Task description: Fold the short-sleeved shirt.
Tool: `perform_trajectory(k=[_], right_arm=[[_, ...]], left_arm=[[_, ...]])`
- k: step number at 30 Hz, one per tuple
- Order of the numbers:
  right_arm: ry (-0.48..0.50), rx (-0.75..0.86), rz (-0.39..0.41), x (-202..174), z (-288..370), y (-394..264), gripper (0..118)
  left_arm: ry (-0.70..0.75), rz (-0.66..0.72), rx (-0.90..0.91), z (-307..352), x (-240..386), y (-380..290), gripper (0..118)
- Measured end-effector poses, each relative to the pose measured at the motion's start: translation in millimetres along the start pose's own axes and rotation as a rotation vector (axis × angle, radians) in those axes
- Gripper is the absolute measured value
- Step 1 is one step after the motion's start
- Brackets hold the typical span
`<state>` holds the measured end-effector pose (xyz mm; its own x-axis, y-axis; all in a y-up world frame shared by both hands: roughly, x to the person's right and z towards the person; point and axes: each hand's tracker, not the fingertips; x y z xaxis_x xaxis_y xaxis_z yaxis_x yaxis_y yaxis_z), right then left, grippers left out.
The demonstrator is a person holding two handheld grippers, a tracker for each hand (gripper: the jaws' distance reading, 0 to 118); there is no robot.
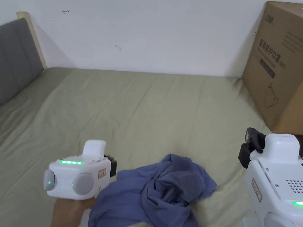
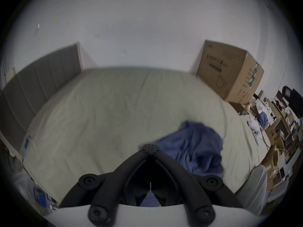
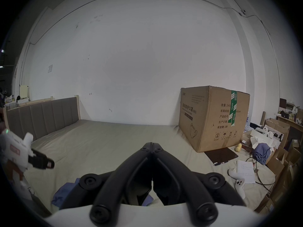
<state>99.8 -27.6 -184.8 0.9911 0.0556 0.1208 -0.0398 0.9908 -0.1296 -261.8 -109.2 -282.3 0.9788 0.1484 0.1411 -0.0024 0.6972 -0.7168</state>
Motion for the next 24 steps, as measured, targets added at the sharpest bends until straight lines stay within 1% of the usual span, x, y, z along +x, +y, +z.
perform_trajectory(k=[1,4,5,6,7,8,9,11,12,15,16,17,18,20,22,23,24], right_arm=[[0.003,-0.008,0.002,-0.5,-0.8,-2.5,0],[0.011,-0.032,0.008,-3.0,-3.1,-9.4,0],[0.015,-0.039,0.008,-3.6,-4.0,-11.6,0],[0.018,-0.045,0.008,-4.3,-4.9,-13.2,0],[0.022,-0.051,0.008,-5.3,-5.9,-14.8,0],[0.025,-0.058,0.007,-6.5,-7.0,-16.3,0],[0.028,-0.062,0.006,-7.2,-7.5,-17.2,0],[0.036,-0.070,0.005,-9.9,-8.6,-19.4,0],[0.039,-0.072,0.006,-11.1,-8.9,-20.4,0],[0.049,-0.084,0.011,-13.8,-10.6,-24.0,0],[0.052,-0.088,0.012,-14.5,-11.2,-25.3,0],[0.053,-0.092,0.013,-15.2,-11.7,-26.6,0],[0.054,-0.096,0.014,-15.4,-12.2,-27.5,0],[0.056,-0.106,0.016,-15.2,-13.7,-30.3,0],[0.057,-0.122,0.019,-13.7,-16.4,-33.5,0],[0.058,-0.133,0.021,-12.6,-18.3,-35.3,0],[0.057,-0.143,0.021,-11.4,-20.6,-37.3,0]], left_arm=[[0.002,0.021,-0.032,-6.1,-3.8,-10.7,0],[0.035,0.011,-0.110,-14.7,-11.5,-42.3,0],[0.046,0.009,-0.124,-15.9,-13.1,-51.6,6],[0.049,0.011,-0.122,-17.0,-14.7,-59.1,35],[0.059,0.014,-0.151,-19.2,-16.8,-66.2,57],[0.050,0.024,-0.201,-20.0,-19.1,-73.3,57],[0.055,0.036,-0.228,-23.5,-20.7,-78.3,67],[0.079,0.061,-0.250,-29.7,-22.2,-88.9,105],[0.083,0.066,-0.245,-29.8,-24.9,-92.5,109],[0.104,0.079,-0.280,-43.3,-25.5,-97.4,109],[0.106,0.082,-0.289,-45.5,-26.0,-99.1,108],[0.111,0.080,-0.297,-50.5,-24.8,-101.3,104],[0.112,0.077,-0.301,-54.8,-23.1,-103.6,90],[0.116,0.060,-0.326,-65.8,-21.4,-110.4,53],[0.136,0.035,-0.316,-66.4,-17.0,-113.5,51],[0.142,0.027,-0.311,-64.2,-14.5,-112.2,47],[0.137,0.021,-0.302,-61.6,-14.0,-111.3,28]])
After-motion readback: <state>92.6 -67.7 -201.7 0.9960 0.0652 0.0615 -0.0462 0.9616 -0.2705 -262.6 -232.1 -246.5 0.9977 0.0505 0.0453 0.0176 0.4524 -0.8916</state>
